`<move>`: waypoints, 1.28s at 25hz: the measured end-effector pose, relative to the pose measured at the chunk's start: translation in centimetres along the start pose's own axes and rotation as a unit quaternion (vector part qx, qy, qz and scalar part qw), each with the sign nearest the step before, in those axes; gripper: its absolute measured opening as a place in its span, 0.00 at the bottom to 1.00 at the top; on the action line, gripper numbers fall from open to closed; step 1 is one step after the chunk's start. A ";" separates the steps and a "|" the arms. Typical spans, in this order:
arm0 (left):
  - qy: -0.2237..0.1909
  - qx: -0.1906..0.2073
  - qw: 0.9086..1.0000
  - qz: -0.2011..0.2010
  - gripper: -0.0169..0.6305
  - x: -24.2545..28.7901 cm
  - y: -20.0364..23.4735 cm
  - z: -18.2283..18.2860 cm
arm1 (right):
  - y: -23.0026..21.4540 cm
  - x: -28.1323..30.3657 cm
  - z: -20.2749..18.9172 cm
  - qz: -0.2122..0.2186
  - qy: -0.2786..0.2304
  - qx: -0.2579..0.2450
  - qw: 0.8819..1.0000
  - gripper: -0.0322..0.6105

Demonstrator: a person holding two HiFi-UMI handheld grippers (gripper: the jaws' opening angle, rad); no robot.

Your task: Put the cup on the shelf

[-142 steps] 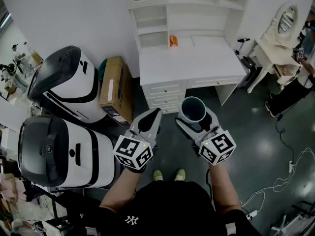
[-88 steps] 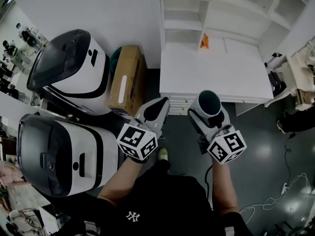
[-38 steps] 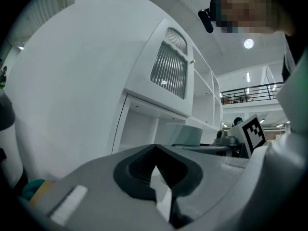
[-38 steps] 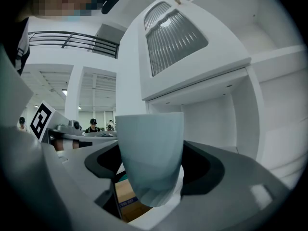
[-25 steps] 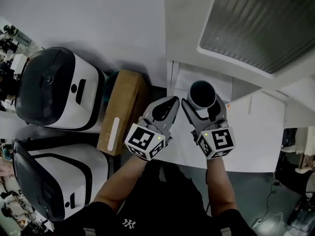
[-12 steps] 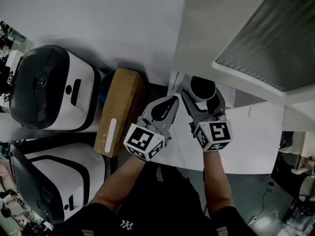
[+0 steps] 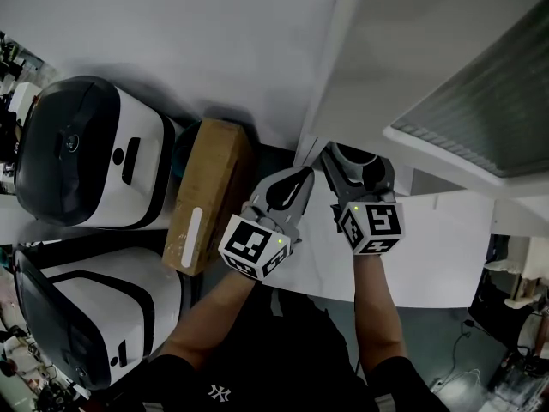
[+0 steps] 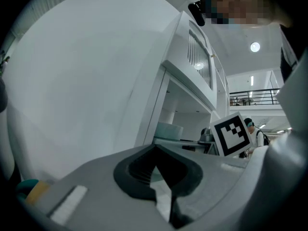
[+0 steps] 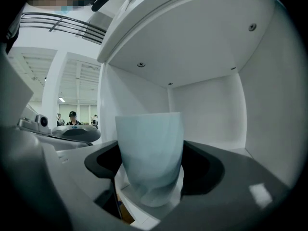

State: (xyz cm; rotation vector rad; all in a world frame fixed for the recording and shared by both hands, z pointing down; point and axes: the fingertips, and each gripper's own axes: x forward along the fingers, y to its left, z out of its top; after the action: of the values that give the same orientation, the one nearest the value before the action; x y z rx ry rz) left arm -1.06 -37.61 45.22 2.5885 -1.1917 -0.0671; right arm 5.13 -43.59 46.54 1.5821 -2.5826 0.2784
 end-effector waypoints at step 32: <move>0.001 0.002 1.000 0.006 0.03 -0.1 -0.1 0.0 | -1.6 2.0 -1.1 -0.033 0.010 -0.025 0.999 0.67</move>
State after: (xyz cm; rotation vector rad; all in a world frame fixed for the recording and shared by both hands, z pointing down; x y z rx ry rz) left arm -1.09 -37.46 45.20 2.5853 -1.2073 -0.0595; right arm 5.63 -45.84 48.13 1.6352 -2.4968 0.2202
